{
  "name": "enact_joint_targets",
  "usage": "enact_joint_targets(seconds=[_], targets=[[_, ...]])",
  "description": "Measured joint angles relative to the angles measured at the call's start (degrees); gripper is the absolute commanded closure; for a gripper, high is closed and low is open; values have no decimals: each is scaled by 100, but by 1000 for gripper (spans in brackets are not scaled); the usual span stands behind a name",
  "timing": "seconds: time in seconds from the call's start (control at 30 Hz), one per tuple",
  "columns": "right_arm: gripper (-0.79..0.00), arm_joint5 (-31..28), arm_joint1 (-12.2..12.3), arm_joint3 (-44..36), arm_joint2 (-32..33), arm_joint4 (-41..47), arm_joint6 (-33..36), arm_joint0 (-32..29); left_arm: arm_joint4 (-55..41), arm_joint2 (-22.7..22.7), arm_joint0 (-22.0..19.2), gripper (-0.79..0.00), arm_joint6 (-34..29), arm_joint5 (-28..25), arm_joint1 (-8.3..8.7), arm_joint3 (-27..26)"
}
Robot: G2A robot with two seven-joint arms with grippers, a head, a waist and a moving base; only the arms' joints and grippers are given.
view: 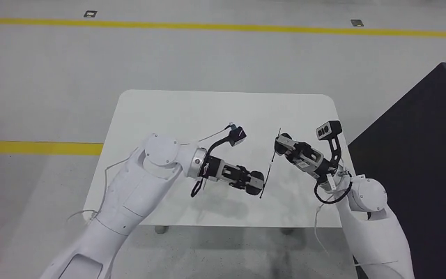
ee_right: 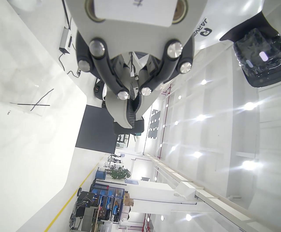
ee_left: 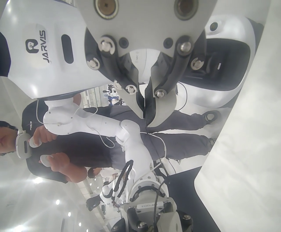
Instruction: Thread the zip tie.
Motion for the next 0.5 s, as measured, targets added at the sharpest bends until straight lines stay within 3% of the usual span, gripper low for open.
enact_joint_targets(seconds=[0.5], targets=[[0,0,0,0,0,0,0,0,-54,155,-179,0,99,-21,-70,166]])
